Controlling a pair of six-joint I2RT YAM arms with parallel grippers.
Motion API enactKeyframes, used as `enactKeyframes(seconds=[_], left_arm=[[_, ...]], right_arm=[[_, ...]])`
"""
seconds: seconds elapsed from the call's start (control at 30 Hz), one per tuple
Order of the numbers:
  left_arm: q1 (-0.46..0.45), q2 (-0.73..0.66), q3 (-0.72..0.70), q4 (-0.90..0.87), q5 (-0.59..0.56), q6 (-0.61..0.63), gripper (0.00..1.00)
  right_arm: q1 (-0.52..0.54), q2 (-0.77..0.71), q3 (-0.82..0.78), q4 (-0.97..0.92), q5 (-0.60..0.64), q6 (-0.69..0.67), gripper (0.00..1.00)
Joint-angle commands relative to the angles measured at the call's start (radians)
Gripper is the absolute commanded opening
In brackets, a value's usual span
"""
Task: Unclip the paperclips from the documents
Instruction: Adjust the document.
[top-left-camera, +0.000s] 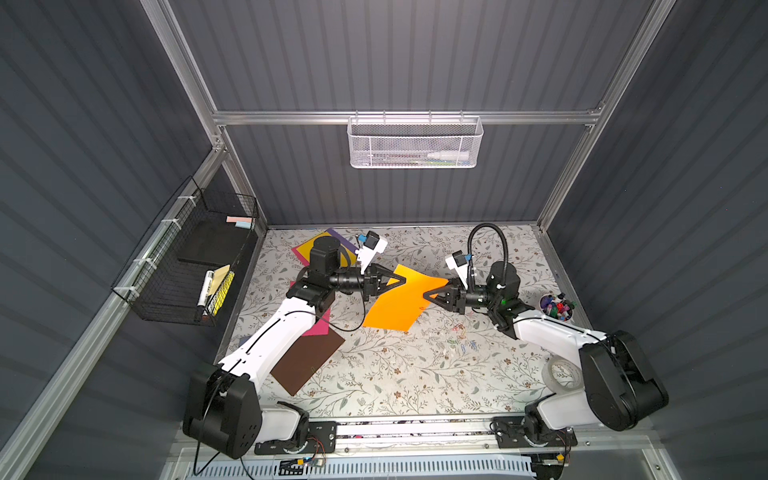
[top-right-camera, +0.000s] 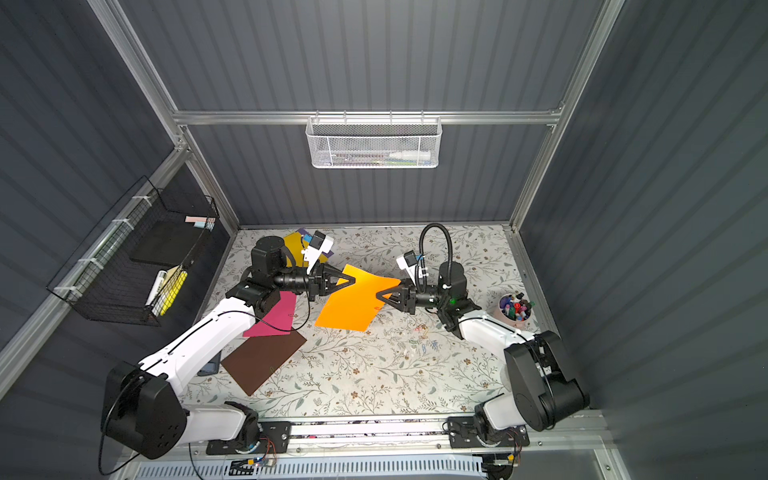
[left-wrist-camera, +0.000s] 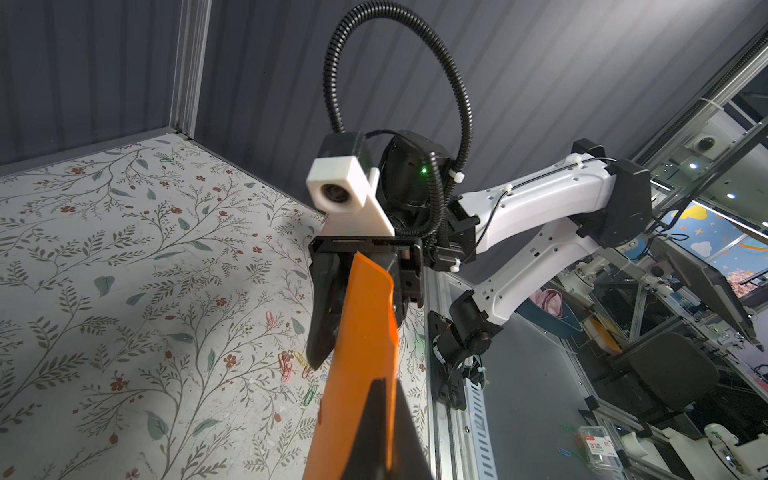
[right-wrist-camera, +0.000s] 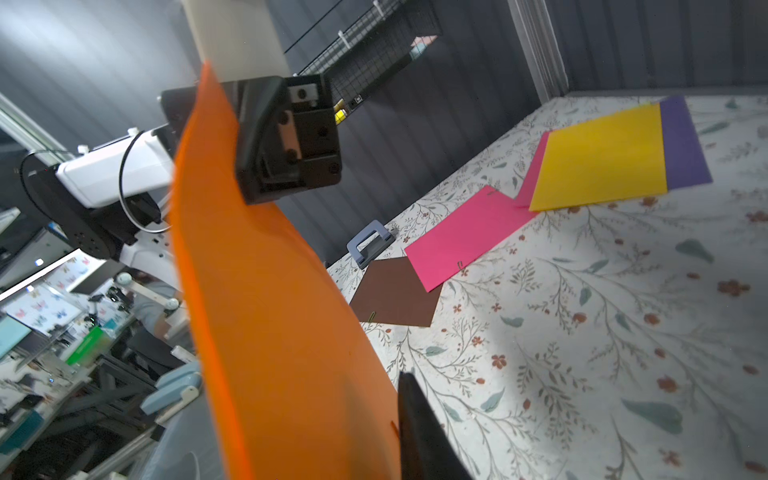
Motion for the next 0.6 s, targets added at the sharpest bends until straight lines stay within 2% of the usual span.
enactKeyframes(seconds=[0.0,0.1,0.13,0.2,0.23,0.33,0.37,0.47,0.5,0.53,0.57], left_arm=[[0.013,-0.012,-0.014,0.012,0.016,-0.009,0.0],[0.02,-0.007,-0.014,0.003,0.011,-0.009,0.0],[0.02,-0.004,-0.016,0.001,0.012,-0.007,0.07],[0.022,-0.002,-0.026,0.002,0.033,-0.003,0.28],[0.022,0.0,-0.032,0.006,0.05,-0.002,0.33],[0.021,0.006,-0.05,0.006,0.097,0.008,0.37],[0.021,0.006,-0.053,0.001,0.102,0.011,0.33],[0.021,-0.001,-0.057,0.006,0.112,0.008,0.14],[0.022,-0.003,-0.057,0.013,0.111,0.001,0.07],[0.022,-0.007,-0.055,0.021,0.109,-0.007,0.03],[0.022,-0.008,-0.053,0.025,0.102,-0.01,0.0]], right_arm=[[0.011,-0.032,0.036,0.008,-0.058,0.016,0.02],[0.012,-0.062,0.052,-0.078,-0.055,-0.021,0.0],[0.011,-0.07,0.06,-0.1,-0.054,-0.031,0.0],[0.012,-0.084,0.083,-0.151,-0.062,-0.059,0.0],[0.011,-0.088,0.095,-0.178,-0.063,-0.073,0.0],[0.011,-0.091,0.141,-0.257,-0.072,-0.118,0.0],[0.011,-0.088,0.16,-0.291,-0.078,-0.136,0.0],[0.011,-0.069,0.219,-0.412,-0.087,-0.196,0.0],[0.011,-0.063,0.234,-0.444,-0.087,-0.213,0.03],[0.011,-0.057,0.241,-0.462,-0.083,-0.22,0.09],[0.011,-0.053,0.244,-0.471,-0.07,-0.217,0.21]])
